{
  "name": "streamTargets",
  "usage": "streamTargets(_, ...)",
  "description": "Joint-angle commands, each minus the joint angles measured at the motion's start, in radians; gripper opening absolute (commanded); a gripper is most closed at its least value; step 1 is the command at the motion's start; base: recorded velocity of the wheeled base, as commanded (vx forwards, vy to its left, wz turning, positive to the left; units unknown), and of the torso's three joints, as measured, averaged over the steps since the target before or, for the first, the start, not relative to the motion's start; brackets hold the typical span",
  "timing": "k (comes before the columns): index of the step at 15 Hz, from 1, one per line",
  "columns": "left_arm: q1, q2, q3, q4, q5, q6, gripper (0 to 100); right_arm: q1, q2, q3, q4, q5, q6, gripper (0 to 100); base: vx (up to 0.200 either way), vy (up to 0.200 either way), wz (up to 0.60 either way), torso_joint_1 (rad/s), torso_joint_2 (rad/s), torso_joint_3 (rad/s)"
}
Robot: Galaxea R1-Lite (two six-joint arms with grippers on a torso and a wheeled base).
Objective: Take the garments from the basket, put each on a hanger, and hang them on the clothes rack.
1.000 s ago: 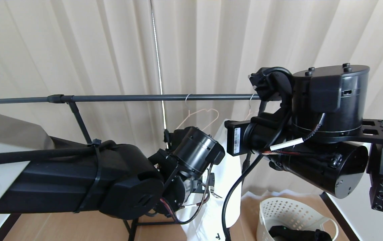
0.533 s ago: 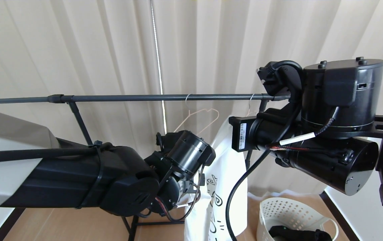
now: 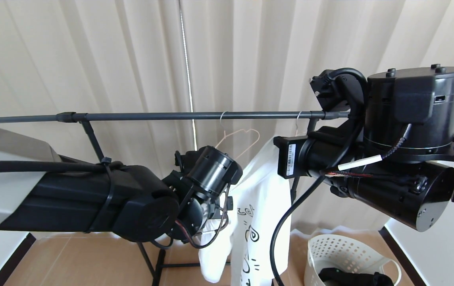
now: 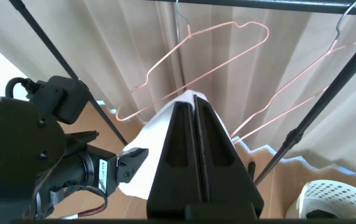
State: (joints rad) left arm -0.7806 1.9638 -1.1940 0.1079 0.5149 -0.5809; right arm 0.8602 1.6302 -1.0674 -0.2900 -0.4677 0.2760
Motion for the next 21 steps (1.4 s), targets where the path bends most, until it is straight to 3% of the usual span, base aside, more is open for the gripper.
streamTargets(1,0.009,-0.034,-0.001,0.001,0.001,0.001,100,0.0,-0.003,0.001,0.0,0.0,0.0,0,0.0,0.0,0.0,0.0,0.0,0.0)
streamTargets(9,0.0,-0.111,-0.006,-0.002,0.001,0.061,100,0.0,0.002,0.001,0.0,0.0,0.0,0,0.0,0.0,0.0,0.0,0.0,0.0)
streamTargets(14,-0.052,-0.037,-0.016,-0.031,0.001,0.064,100,0.002,0.002,0.007,0.0,0.0,0.0,0,0.0,0.0,0.0,0.0,0.0,0.0)
streamTargets(21,-0.058,0.021,-0.01,-0.05,0.001,0.061,100,0.0,-0.004,0.004,-0.001,0.0,0.0,0,0.0,0.0,0.0,0.0,0.0,0.0)
